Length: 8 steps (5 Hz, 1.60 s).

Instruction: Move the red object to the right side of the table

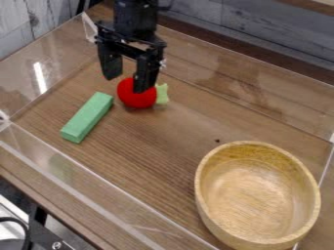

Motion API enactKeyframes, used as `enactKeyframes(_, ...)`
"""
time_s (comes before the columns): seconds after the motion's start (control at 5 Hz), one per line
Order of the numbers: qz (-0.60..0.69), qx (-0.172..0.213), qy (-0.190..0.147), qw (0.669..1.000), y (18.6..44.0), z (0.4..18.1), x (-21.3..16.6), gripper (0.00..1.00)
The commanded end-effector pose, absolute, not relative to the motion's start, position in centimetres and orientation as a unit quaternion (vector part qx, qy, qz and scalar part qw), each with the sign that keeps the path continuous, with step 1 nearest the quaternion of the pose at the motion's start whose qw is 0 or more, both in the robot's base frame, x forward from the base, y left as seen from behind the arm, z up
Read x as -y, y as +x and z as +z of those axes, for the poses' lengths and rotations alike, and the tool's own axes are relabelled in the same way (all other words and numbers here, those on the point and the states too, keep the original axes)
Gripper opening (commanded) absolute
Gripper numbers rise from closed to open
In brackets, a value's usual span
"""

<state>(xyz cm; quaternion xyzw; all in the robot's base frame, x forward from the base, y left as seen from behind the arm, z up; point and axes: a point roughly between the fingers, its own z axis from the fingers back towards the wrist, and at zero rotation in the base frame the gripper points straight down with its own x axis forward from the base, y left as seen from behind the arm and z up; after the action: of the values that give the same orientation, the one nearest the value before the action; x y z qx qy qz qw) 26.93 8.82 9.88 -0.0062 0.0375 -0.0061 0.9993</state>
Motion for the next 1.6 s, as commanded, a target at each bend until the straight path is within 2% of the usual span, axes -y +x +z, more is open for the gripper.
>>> enactKeyframes(0.0, -0.013, 0.020, -0.002, 1.000, 27.7, 10.8, -9.7, 1.00)
enactKeyframes(0.4, -0.015, 0.039, -0.003, 0.999, 29.0, 9.2, -10.0, 1.00)
enactKeyframes(1.0, 0.005, 0.084, -0.005, 0.996, 31.4, 8.9, -11.1, 1.00)
enactKeyframes(1.4, 0.017, 0.097, -0.002, 0.995, 32.2, 8.4, -11.9, 1.00)
